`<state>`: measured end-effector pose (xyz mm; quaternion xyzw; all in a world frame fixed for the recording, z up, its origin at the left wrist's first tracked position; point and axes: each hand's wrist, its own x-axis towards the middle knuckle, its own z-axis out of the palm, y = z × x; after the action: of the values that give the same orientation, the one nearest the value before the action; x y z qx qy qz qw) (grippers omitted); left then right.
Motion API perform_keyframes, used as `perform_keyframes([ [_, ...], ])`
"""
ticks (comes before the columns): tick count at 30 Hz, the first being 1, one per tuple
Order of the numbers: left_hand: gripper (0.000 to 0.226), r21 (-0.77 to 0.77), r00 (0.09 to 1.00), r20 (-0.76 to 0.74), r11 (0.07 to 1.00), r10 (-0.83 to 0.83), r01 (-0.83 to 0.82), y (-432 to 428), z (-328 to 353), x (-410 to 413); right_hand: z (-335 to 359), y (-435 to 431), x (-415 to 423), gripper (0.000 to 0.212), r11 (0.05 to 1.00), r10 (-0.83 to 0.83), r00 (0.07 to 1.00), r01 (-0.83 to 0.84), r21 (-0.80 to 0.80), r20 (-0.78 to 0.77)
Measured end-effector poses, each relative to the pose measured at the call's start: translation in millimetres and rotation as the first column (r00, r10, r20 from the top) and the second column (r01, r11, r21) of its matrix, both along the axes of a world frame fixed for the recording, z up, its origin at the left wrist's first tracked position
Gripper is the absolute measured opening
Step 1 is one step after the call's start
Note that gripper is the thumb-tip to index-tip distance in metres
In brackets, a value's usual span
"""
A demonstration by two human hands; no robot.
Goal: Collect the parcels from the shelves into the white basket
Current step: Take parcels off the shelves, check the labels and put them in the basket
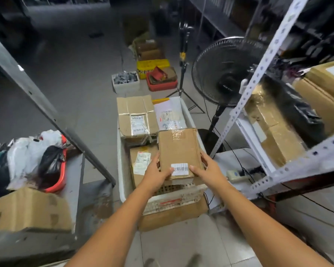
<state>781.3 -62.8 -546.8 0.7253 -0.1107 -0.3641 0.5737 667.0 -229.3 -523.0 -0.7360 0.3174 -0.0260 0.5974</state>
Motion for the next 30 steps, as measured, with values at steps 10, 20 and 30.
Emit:
perform_keyframes([
  [10, 0.078, 0.123, 0.991, -0.072, 0.987, 0.112, -0.103, -62, -121, 44, -126, -74, 69, 0.068, 0.989, 0.144, 0.979, -0.14, 0.038, -0.144],
  [20, 0.086, 0.153, 0.973, -0.174, 0.98, 0.153, -0.127, -92, -189, 81, -188, -103, 108, 0.072, 0.99, 0.125, 0.965, -0.105, 0.095, -0.231],
  [30, 0.069, 0.34, 0.998, -0.066, 0.94, 0.008, 0.015, -90, -167, 103, -172, -107, 125, 0.062, 0.985, 0.171, 0.92, -0.169, 0.037, -0.353],
])
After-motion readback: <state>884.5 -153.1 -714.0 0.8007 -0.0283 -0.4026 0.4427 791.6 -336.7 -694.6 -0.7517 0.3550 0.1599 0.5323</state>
